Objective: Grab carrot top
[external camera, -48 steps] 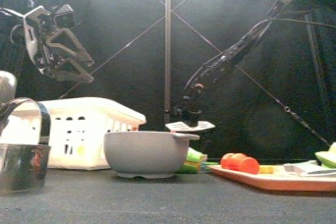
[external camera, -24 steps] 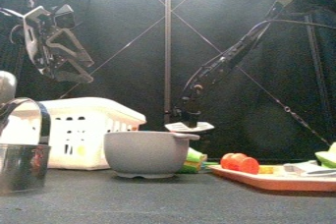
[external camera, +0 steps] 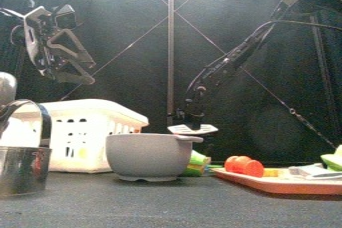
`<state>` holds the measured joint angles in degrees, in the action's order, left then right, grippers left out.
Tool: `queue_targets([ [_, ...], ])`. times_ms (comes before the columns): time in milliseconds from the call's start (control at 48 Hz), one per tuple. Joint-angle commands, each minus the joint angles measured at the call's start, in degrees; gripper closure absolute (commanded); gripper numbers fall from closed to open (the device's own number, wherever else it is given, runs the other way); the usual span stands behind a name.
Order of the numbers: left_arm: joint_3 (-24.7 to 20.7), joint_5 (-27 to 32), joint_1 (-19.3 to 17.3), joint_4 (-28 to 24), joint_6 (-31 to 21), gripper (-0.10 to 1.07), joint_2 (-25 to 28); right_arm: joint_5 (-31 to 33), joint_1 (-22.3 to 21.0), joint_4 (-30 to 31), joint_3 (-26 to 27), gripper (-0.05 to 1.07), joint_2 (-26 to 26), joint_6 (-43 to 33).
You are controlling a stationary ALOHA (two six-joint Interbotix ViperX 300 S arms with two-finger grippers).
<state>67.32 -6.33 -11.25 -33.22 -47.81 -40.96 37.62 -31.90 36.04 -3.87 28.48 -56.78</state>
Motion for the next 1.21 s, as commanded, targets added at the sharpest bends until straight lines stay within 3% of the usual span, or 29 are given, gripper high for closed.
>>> queue_targets([
  [0,-0.70,-0.18,-0.09,0.09,0.09,0.10,0.00,0.09,-0.44,-0.18,1.05,0.00,-0.97,-0.09],
  [208,-0.70,-0.18,-0.09,0.09,0.09,0.10,0.09,0.18,-0.35,-0.18,1.05,0.04,-0.97,-0.09],
  [542,-0.70,-0.18,-0.09,0.09,0.09,0.10,0.09,0.18,-0.35,-0.88,1.14,0.28,-0.97,0.09],
  [1188,-0.62,-0.18,-0.09,0.18,0.09,0.10,0.09,4.39,2.29,0.09,2.90,0.28,-3.87,0.53],
])
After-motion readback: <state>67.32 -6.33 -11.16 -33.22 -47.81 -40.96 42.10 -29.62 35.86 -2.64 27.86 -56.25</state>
